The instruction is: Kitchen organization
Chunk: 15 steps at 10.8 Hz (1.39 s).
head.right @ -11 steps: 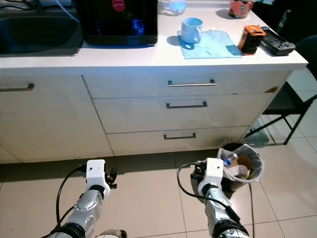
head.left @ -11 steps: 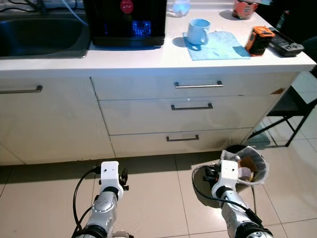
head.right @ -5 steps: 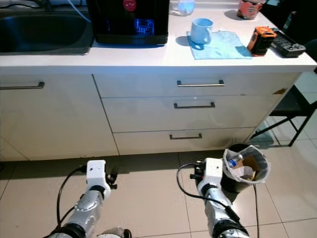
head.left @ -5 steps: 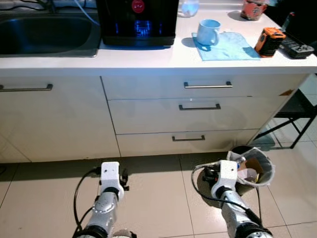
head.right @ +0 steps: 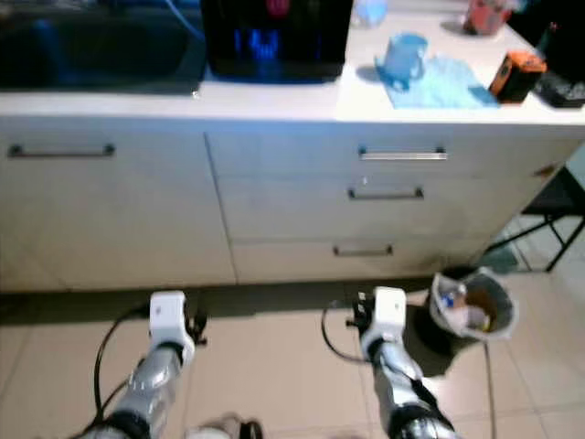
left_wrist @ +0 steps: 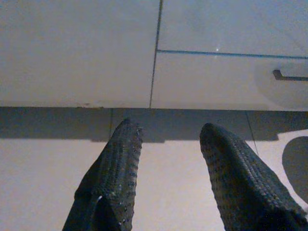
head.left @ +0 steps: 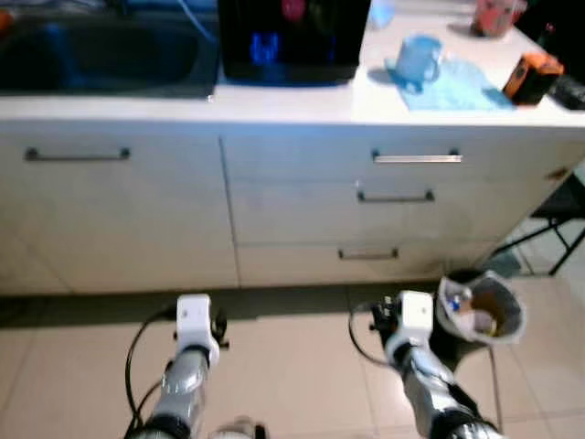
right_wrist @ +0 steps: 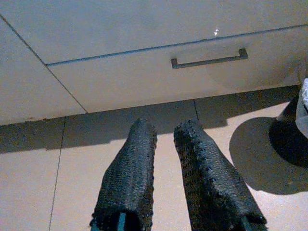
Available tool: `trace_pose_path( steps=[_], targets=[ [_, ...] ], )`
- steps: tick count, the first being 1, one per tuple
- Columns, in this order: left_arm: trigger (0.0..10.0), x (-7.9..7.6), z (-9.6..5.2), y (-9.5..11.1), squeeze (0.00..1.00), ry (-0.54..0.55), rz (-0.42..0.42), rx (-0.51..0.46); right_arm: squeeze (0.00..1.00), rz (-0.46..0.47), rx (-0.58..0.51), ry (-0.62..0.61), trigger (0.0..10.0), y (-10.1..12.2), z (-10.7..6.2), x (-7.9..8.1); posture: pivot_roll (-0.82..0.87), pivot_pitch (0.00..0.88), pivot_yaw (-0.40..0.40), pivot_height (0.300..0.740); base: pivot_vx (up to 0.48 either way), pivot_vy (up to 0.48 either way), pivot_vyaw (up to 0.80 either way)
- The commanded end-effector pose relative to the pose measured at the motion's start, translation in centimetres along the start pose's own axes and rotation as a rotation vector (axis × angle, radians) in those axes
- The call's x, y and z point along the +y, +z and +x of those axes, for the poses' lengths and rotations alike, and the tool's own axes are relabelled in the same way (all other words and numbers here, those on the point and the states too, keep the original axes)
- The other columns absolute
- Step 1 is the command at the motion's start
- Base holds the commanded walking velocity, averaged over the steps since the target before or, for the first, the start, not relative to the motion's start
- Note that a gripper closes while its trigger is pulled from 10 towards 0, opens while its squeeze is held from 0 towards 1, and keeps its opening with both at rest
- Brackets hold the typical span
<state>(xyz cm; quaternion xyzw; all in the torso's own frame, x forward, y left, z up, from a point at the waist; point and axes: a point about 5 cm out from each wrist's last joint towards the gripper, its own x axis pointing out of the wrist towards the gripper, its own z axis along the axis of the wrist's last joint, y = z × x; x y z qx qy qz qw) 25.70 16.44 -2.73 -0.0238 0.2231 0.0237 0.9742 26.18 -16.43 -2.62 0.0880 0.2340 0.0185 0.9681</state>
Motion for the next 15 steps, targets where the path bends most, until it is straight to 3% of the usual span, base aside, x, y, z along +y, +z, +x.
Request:
trace_pose_path(
  steps=[1,15],
  targets=[
    [10.0,-0.45,-0.21,-0.62,0.0,-0.003,-0.015,0.027,0.0,-0.005,0.018,-0.012,10.0,-0.53,-0.32,-0.51,0.13,0.092,-0.024,0.74,0.0,0.48,0.0],
    [10.0,-0.34,-0.1,-0.4,0.0,0.005,-0.016,0.021,0.0,-0.005,0.015,-0.003,10.0,-0.33,-0.2,-0.4,0.15,0.098,-0.027,0.74,0.0,0.48,0.0]
  ],
)
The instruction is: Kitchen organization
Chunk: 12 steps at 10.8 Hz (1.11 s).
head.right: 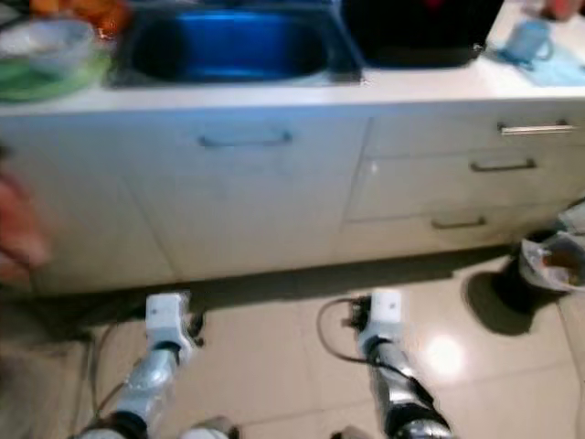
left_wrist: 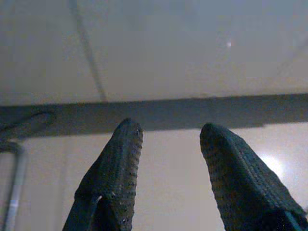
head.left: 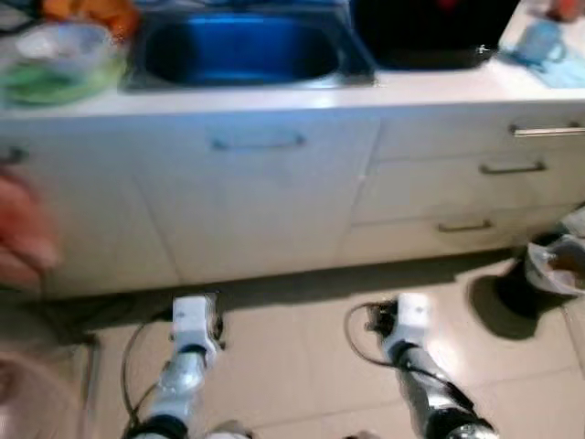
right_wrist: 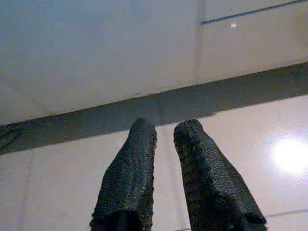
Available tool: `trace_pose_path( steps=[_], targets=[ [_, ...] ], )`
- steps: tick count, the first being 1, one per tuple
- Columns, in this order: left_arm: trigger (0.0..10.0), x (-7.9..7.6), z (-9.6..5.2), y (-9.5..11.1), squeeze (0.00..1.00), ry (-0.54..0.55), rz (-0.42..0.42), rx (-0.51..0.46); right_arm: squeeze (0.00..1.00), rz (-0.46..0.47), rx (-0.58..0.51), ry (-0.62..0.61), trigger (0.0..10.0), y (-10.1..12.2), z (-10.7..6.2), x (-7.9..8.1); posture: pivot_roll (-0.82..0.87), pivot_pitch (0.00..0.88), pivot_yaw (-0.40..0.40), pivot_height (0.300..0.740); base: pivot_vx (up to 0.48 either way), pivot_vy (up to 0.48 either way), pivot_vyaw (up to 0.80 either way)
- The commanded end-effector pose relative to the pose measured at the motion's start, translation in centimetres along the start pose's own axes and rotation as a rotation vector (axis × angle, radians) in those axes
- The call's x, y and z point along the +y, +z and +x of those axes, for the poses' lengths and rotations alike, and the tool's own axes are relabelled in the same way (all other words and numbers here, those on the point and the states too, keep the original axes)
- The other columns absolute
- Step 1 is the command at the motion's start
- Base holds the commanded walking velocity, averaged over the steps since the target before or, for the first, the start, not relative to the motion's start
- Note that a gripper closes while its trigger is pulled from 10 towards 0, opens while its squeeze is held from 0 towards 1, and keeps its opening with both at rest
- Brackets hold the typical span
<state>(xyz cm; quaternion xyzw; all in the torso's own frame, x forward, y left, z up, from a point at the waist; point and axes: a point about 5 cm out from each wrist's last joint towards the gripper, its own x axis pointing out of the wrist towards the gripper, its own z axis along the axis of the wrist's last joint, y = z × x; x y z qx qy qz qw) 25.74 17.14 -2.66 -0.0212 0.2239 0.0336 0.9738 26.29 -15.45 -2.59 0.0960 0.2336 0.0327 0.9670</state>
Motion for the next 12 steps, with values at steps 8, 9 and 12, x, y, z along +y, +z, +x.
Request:
trace_pose_path(
  steps=[8,9,12],
  targets=[
    [10.0,-1.12,-0.1,-0.39,0.0,-0.024,0.002,0.016,0.0,-0.018,0.007,-0.026,10.0,-0.14,-0.37,-1.29,0.15,0.092,-0.027,0.74,0.0,0.0,0.1],
    [10.0,-1.11,-0.11,-0.45,0.0,-0.025,0.012,0.021,0.0,-0.018,0.008,-0.026,10.0,-0.15,-0.38,-1.29,0.15,0.093,-0.027,0.74,0.341,0.0,0.8],
    [10.0,-1.04,-0.15,-0.6,0.0,-0.017,0.013,0.03,0.0,-0.024,0.013,-0.019,10.0,-0.11,-0.34,-1.3,0.15,0.096,-0.029,0.74,0.364,0.0,0.0]
  ],
)
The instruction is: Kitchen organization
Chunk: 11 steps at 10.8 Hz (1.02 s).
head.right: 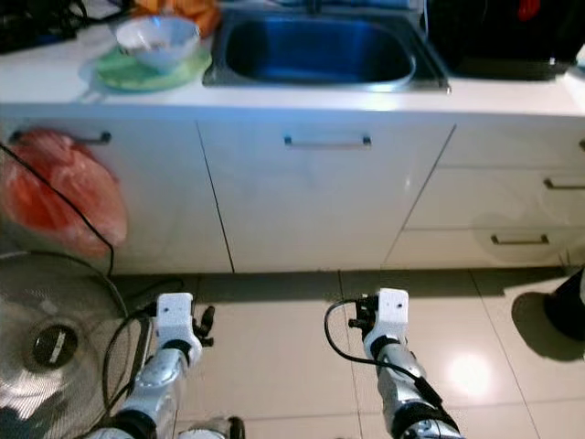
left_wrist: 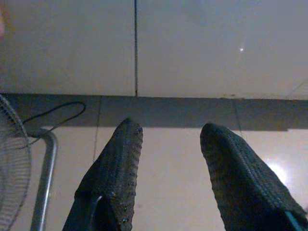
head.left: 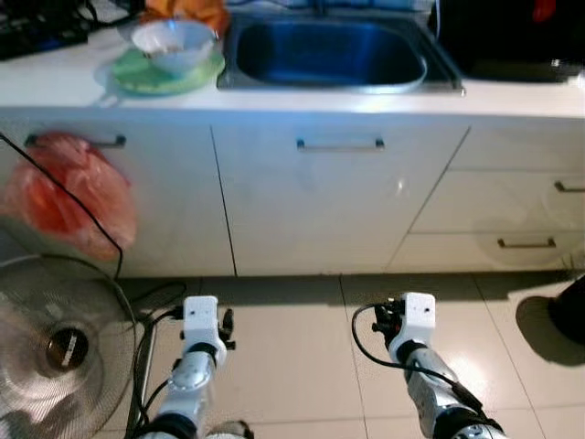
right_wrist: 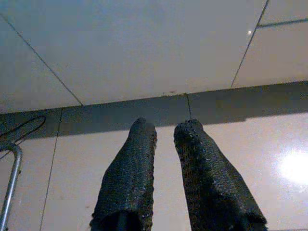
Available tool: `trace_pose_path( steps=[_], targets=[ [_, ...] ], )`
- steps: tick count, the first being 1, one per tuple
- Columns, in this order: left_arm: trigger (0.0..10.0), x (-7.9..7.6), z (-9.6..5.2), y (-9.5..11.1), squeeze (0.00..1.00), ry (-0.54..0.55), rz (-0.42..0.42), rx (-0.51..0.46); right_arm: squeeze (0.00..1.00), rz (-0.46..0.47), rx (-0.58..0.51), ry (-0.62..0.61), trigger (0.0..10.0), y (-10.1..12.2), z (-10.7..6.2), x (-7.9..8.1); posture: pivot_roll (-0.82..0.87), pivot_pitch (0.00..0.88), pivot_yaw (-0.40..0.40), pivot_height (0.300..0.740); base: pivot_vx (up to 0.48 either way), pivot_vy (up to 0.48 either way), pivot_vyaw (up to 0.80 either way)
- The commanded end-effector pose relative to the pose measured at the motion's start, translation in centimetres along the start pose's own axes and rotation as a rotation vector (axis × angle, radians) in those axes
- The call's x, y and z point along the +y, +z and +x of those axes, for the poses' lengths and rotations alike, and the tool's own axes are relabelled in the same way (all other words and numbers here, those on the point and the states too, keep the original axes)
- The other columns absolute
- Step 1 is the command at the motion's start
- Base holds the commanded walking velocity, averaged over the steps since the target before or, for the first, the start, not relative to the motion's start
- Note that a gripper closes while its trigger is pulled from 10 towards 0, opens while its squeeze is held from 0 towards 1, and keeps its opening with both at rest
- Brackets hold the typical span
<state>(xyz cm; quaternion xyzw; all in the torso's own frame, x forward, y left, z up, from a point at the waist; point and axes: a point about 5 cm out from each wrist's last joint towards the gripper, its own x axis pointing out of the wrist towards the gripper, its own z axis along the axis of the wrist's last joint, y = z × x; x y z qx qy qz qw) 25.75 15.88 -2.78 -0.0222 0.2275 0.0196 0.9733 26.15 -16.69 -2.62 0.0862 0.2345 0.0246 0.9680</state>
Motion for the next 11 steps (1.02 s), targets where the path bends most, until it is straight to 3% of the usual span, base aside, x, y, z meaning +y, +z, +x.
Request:
trace_pose_path(
  steps=[1,2,11],
  targets=[
    [10.0,0.21,-0.14,-0.43,0.0,0.011,0.007,0.023,0.0,-0.01,0.01,0.002,10.0,-0.19,-0.09,-0.09,0.15,0.097,-0.031,0.74,0.36,0.0,0.8],
    [10.0,0.22,-0.14,-0.43,0.0,0.013,0.006,0.023,0.0,-0.007,0.008,0.002,10.0,-0.16,-0.08,-0.1,0.15,0.098,-0.032,0.74,0.364,0.0,0.74],
    [10.0,0.51,-0.15,-0.48,0.0,0.015,0.009,0.028,0.0,0.002,0.015,0.002,10.0,-0.25,-0.04,0.05,0.16,0.1,-0.026,0.74,0.363,0.0,0.0]
  ],
)
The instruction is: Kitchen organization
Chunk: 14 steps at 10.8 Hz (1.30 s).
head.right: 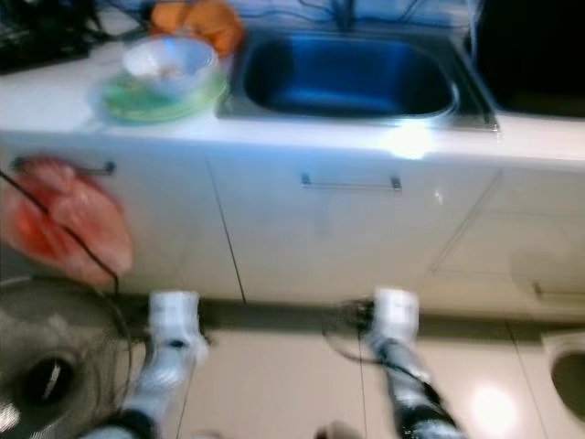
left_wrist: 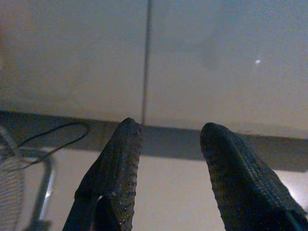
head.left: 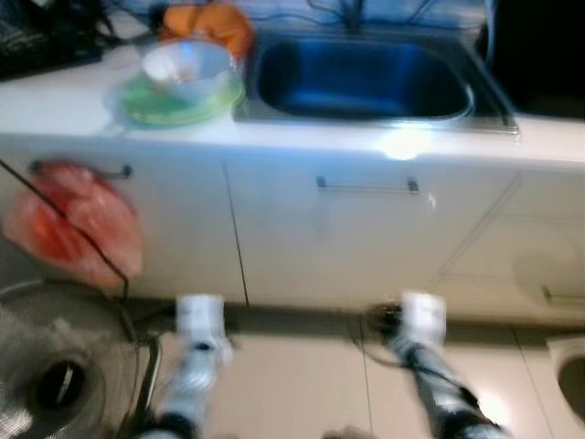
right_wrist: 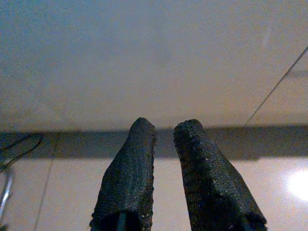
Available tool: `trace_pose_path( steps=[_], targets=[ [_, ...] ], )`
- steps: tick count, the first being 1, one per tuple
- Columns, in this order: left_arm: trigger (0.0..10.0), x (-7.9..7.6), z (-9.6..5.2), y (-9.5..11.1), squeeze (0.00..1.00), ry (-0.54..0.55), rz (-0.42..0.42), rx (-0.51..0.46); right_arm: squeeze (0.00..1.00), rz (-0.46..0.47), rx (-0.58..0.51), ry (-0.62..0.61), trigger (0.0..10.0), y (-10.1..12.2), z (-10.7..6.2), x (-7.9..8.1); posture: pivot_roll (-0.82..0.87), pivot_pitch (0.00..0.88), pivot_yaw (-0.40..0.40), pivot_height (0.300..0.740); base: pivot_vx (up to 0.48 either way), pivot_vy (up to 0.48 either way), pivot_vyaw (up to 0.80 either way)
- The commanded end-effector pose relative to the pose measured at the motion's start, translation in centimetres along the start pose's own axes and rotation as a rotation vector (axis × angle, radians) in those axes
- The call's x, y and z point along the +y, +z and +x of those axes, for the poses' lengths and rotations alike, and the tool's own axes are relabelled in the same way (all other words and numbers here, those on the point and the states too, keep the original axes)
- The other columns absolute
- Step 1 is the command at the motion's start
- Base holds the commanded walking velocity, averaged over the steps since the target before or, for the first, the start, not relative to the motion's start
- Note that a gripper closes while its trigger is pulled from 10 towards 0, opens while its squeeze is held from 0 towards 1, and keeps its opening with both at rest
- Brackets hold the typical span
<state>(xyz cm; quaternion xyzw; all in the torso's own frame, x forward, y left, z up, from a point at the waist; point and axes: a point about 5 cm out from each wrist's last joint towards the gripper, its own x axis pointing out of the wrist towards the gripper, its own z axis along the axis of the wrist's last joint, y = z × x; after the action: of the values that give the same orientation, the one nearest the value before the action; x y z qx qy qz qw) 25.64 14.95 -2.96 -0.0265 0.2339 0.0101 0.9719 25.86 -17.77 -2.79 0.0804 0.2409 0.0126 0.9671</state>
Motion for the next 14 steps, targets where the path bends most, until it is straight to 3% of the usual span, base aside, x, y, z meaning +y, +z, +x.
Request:
trace_pose_path(
  steps=[1,6,11,14],
  targets=[
    [10.0,1.4,-0.1,-0.2,0.0,0.034,0.013,0.015,0.0,0.007,0.004,0.029,10.0,-0.1,0.2,1.2,0.16,0.1,-0.026,0.74,0.364,0.0,0.0],
    [10.0,1.3,-0.2,-0.4,0.0,0.029,0.018,0.019,0.0,0.004,0.006,0.032,10.0,-0.2,0.2,1.1,0.16,0.1,-0.029,0.74,0.341,0.0,0.0],
    [10.0,1.1,-0.2,-0.3,0.0,0.015,0.05,0.009,0.0,-0.004,0.013,0.035,10.0,-0.3,0.1,1.0,0.16,0.092,-0.026,0.74,0.0,0.0,0.0],
    [10.0,1.8,-0.2,2.0,0.0,0.07,0.061,-0.161,0.0,-0.035,-0.047,-0.024,10.0,0.1,-0.1,0.6,0.17,0.106,-0.032,0.74,0.0,0.0,0.0]
  ],
)
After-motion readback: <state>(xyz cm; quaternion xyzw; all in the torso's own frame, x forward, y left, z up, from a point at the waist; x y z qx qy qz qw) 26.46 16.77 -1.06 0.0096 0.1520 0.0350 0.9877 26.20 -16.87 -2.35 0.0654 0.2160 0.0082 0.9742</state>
